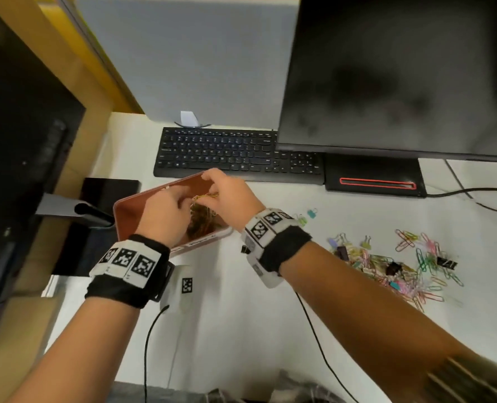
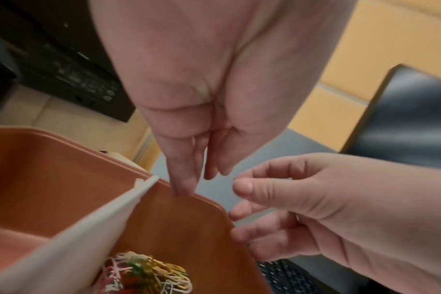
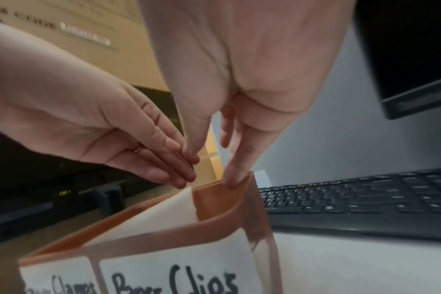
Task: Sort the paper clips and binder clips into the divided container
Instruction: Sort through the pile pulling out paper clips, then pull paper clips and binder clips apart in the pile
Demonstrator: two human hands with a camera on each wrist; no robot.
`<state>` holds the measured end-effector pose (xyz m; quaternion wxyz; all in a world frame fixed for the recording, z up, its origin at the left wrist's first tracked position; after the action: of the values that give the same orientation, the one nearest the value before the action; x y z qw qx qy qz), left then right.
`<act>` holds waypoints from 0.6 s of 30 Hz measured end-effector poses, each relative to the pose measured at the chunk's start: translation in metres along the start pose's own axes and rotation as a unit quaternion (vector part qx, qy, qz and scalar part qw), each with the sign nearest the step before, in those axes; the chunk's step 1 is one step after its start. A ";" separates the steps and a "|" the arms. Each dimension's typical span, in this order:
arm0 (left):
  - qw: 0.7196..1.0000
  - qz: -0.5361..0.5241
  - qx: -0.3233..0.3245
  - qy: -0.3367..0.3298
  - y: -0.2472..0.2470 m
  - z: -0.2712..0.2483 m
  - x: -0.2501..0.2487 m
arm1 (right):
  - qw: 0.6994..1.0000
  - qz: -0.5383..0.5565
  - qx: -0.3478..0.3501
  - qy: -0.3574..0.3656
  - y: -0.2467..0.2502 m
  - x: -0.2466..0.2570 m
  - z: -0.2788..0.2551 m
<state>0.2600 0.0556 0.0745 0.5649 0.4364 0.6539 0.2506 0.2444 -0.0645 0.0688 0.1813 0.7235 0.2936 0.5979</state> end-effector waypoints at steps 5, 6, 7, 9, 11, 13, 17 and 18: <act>0.984 -0.085 0.057 -0.145 -0.038 -0.035 -0.060 | 0.998 -0.026 -0.044 -0.021 0.045 -0.078 -0.075; 0.978 -0.088 0.081 -0.169 -0.055 -0.042 -0.073 | 0.997 -0.049 -0.045 -0.050 0.054 -0.106 -0.096; 0.972 -0.087 0.104 -0.192 -0.073 -0.049 -0.085 | 0.993 -0.067 -0.047 -0.084 0.064 -0.133 -0.117; 0.958 -0.084 0.154 -0.227 -0.113 -0.065 -0.108 | 0.982 -0.085 -0.051 -0.162 0.082 -0.181 -0.159; 0.942 -0.079 0.208 -0.249 -0.155 -0.082 -0.128 | 0.970 -0.099 -0.053 -0.214 0.092 -0.219 -0.194; 0.924 -0.060 0.255 -0.280 -0.195 -0.100 -0.145 | 0.967 -0.114 -0.038 -0.225 0.092 -0.243 -0.215; 0.906 0.060 0.275 -0.317 -0.249 -0.113 -0.155 | 0.970 -0.133 -0.015 -0.202 0.090 -0.267 -0.224; 0.907 0.087 0.265 -0.316 -0.253 -0.112 -0.153 | 0.971 -0.135 -0.015 -0.198 0.092 -0.271 -0.223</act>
<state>0.0765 -0.1812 -0.0276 0.5811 0.6819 0.4430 -0.0345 0.0159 -0.3286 -0.0313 0.3256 0.7785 0.3377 0.4170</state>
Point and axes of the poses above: each hand's wrist, its own z-axis towards the middle knuckle, its own y-axis out of the back of the hand, x = y × z, the point moved 9 cm from there along z, towards the middle knuckle, and after that the axes turned 1 degree about x, right-handed, at the moved point
